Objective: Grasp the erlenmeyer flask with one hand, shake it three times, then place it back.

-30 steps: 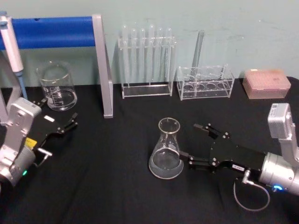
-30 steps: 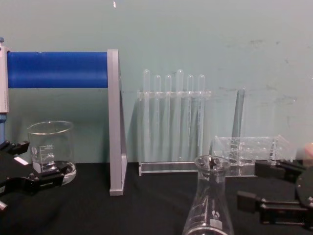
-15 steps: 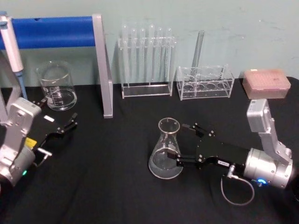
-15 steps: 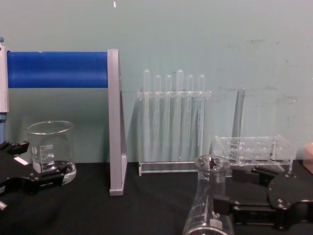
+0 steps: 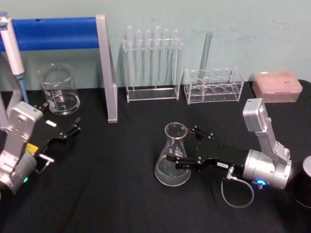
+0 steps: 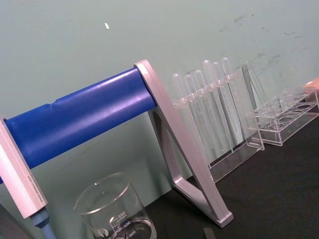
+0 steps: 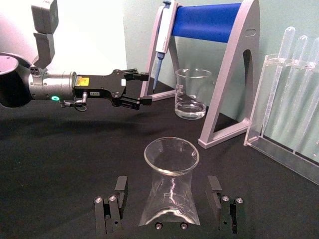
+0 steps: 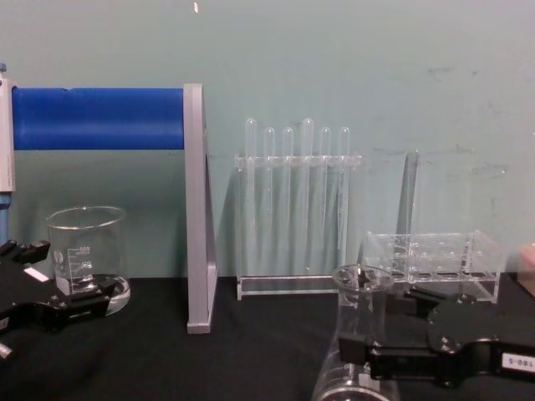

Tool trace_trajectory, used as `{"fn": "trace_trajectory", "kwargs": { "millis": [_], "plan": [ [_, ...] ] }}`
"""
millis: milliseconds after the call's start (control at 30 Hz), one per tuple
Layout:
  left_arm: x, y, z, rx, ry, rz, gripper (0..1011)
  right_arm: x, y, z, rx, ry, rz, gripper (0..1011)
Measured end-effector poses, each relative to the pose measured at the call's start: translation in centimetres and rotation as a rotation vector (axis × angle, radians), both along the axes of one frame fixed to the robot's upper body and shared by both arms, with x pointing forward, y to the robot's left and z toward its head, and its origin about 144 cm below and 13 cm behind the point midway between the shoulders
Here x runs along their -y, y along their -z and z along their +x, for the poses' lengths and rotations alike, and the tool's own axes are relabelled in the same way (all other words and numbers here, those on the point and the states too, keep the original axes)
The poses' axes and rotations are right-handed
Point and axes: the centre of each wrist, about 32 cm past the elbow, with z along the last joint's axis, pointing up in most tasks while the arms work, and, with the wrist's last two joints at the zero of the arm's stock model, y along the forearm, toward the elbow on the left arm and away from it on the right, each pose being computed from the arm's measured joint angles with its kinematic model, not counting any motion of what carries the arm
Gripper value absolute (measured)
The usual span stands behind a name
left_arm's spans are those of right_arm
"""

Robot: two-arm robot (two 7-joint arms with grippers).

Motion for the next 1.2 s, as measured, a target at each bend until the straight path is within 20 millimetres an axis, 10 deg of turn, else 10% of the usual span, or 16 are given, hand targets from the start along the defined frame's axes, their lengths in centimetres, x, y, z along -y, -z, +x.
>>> {"fn": "trace_trajectory", "kwargs": {
  "millis": [1200],
  "plan": [
    [0.0,0.0,0.0,0.0,0.0,0.0,1001,-0.6,0.0,1.3,-0.026,0.0,0.021,1002]
  ]
}}
